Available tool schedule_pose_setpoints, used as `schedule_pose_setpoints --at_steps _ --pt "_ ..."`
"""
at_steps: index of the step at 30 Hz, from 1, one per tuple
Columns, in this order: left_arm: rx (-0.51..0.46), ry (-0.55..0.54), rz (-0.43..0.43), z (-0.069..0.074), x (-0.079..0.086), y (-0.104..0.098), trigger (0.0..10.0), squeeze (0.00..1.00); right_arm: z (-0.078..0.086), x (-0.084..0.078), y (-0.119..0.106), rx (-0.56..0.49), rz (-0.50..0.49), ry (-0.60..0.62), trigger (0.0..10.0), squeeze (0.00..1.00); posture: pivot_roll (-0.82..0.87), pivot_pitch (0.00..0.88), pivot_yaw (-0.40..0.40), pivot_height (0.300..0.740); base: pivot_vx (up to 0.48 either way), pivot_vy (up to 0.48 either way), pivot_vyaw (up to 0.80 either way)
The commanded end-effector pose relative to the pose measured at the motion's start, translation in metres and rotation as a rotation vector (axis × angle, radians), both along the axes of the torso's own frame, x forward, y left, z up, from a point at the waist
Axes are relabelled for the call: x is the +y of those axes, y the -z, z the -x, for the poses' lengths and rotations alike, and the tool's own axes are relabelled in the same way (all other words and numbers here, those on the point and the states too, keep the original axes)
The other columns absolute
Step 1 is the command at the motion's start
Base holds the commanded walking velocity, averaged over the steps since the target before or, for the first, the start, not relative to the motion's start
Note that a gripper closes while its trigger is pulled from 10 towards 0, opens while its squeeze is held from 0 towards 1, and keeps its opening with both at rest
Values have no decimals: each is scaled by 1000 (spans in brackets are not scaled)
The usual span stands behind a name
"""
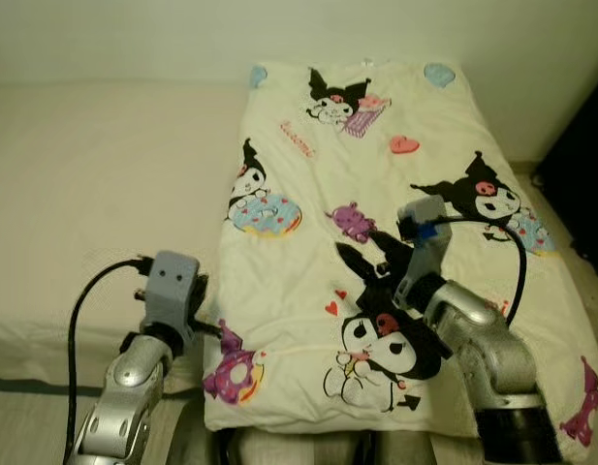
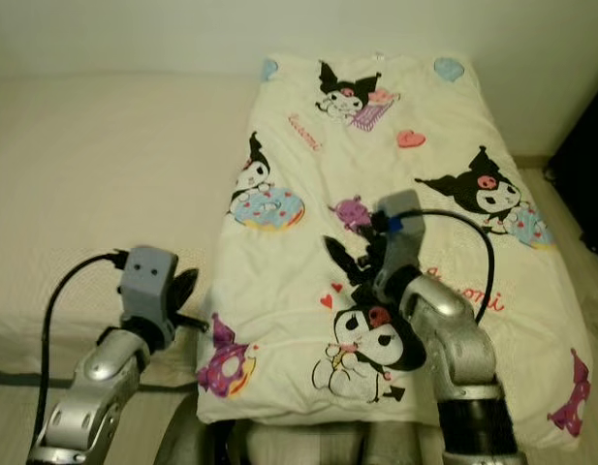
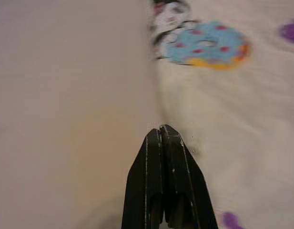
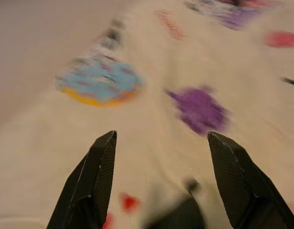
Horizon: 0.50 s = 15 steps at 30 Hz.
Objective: Clean up the room
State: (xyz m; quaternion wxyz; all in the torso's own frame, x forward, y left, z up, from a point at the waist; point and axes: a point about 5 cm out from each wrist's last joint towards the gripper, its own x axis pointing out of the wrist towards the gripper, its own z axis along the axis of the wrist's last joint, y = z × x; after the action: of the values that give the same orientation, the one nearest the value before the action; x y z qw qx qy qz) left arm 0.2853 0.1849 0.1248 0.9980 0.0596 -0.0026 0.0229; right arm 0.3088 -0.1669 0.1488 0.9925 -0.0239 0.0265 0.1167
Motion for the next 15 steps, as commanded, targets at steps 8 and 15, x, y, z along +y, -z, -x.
schedule_pose_setpoints --at_steps 8,15 --pt "37 -132 48 13 14 16 10000 0 15 -3 26 24 -5 96 10000 0 -77 148 40 589 0 0 0" --pt "30 -106 29 9 9 14 10000 0 15 3 36 27 -2 119 10000 0 -70 132 38 614 0 0 0"
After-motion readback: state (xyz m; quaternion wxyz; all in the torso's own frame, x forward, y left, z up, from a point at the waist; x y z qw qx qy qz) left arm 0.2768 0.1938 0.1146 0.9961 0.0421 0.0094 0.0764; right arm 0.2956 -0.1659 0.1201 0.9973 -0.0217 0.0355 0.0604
